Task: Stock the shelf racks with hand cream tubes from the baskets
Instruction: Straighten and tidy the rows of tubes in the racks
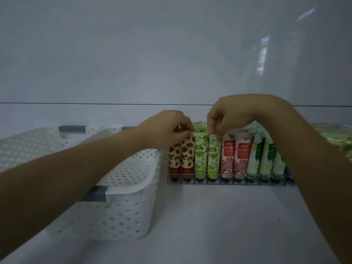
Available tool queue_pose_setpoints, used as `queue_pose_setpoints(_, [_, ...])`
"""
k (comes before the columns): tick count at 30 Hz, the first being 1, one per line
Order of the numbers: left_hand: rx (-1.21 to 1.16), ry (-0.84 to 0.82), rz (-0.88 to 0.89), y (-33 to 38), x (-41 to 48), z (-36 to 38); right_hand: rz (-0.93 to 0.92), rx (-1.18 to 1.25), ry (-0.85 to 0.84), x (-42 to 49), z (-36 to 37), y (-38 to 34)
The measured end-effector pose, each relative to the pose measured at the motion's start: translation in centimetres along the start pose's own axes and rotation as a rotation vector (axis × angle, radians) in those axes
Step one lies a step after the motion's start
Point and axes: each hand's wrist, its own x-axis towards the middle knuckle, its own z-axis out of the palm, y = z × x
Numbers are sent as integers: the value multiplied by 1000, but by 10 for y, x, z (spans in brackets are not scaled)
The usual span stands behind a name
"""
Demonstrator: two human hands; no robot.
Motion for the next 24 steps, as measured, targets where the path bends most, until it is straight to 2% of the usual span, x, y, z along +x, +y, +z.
queue_pose_setpoints(5, [-1,12,-5,-1,0,-1,-7,6,27,7,2,5])
queue_pose_setpoints(15, [-40,16,-43,1,2,-6,-45,16,-25,8,-2,8])
queue_pose_setpoints(19, [-73,86,-119,-3,2,-10,-116,101,83,10,-3,12])
queue_pose_setpoints(24, [-82,70,-157,-5,1,-13,-205,179,189,16,1,8])
